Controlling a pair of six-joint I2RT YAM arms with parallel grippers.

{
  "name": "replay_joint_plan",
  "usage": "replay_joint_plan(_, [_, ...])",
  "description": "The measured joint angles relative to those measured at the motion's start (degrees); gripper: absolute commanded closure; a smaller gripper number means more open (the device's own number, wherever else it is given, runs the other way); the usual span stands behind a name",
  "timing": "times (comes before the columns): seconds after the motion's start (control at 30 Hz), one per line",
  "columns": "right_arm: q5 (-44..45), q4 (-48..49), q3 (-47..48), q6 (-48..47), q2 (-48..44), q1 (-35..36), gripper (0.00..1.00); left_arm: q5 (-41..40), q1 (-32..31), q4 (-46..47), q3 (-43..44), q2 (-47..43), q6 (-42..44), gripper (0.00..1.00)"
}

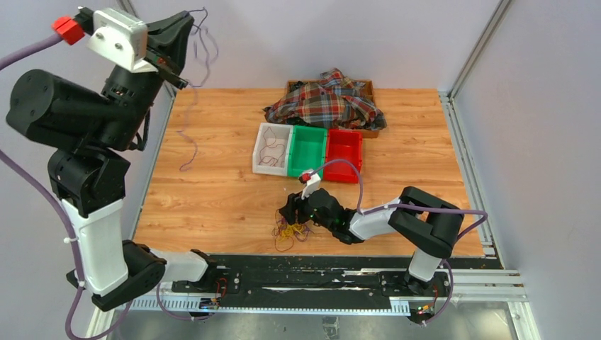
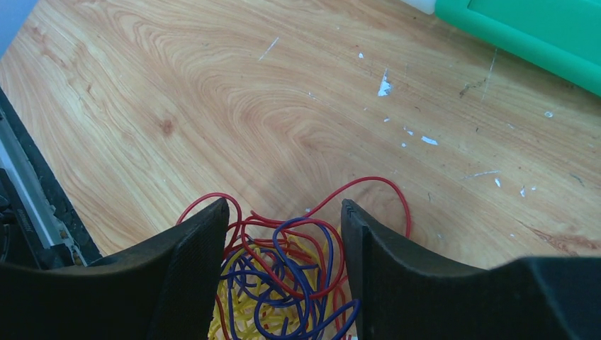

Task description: Untangle the cables

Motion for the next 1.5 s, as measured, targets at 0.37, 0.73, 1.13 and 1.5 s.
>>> replay_joint_plan(0.37, [0.0, -3.8, 0.3, -1.0, -2.3, 0.0, 0.29, 0.1, 0.0, 6.2, -6.0, -2.6, 1.3, 1.0])
replay_joint_plan(0.73, [1.5, -14.3, 8.8, -3.8, -16.5, -0.6, 0.23, 9.7, 0.0, 4.8, -23.5, -4.5, -3.7, 1.0])
replay_joint_plan(1.13, [2.1, -18.1, 12.7, -3.8, -17.6, -8.2, 0.29, 15.2, -0.1, 7.4, -25.2, 0.9, -11.4, 1.0])
replay_joint_plan(1.5, [3.0, -20.7, 3.1, -2.3, -27.8, -12.6, 0.31, 16.2, -0.8, 11.5, -25.2, 6.8, -13.2, 1.0])
